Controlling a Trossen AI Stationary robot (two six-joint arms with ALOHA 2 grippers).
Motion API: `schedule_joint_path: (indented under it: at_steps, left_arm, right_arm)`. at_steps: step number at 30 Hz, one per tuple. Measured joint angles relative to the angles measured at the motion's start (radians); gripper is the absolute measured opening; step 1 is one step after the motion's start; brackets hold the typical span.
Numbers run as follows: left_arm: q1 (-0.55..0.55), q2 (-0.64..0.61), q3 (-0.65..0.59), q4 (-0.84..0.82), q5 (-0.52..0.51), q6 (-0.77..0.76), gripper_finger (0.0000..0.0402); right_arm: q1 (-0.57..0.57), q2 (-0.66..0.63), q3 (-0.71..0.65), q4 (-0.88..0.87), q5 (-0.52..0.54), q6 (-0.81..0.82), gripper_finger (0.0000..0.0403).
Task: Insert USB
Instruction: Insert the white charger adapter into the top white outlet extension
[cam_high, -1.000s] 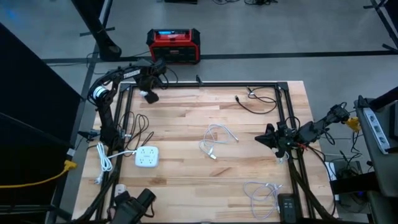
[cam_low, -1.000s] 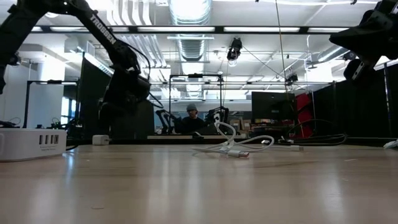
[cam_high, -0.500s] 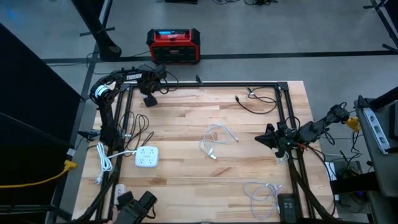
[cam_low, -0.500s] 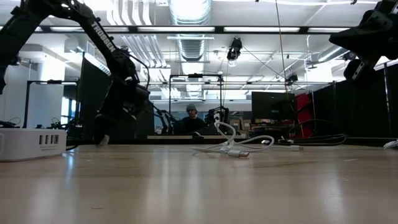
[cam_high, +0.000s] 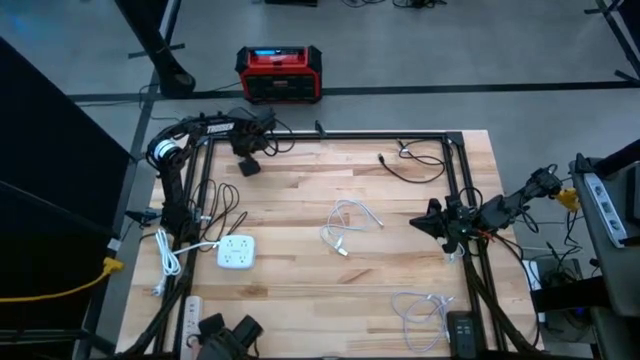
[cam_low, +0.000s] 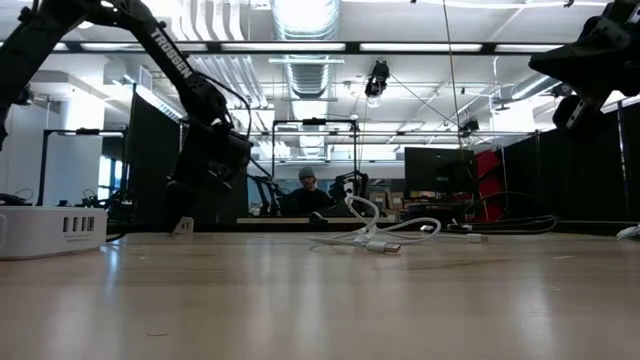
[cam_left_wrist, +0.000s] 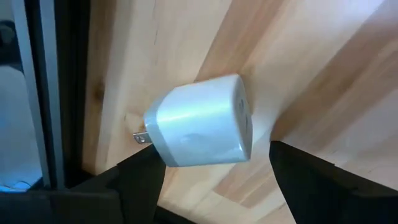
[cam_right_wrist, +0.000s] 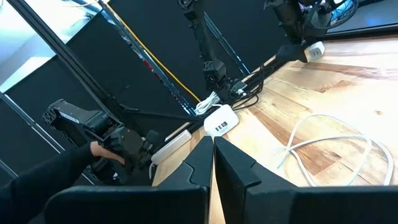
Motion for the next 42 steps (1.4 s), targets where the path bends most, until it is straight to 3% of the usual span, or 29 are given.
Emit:
schedule_joint_path:
  at_steps: [4, 14, 24, 26, 31, 42]
  left_arm:
    - [-0.025, 0.0, 0.029, -0.014, 0.021, -0.022, 0.0274]
    - [-0.121, 0.0, 0.089, -0.064, 0.211, -0.15, 0.0273]
    - [-0.151, 0.0, 0.083, -0.063, 0.218, -0.209, 0.0272]
    - [-0.152, 0.002, 0.074, -0.056, 0.215, -0.212, 0.0261]
    - [-0.153, 0.005, 0.059, -0.046, 0.208, -0.219, 0.0189]
    - [-0.22, -0.049, 0.12, -0.028, 0.227, -0.236, 0.0174]
  right_arm:
    - [0.0, 0.0, 0.0, 0.0, 0.0, 0.0, 0.0]
    - [0.0, 0.0, 0.0, 0.0, 0.0, -0.003, 0.0]
    - [0.0, 0.0, 0.0, 0.0, 0.0, -0.002, 0.0]
    - [0.0, 0.0, 0.0, 0.0, 0.0, -0.002, 0.0]
    - [0.0, 0.0, 0.0, 0.0, 0.0, -0.001, 0.0]
    - [0.0, 0.0, 0.0, 0.0, 0.0, -0.001, 0.0]
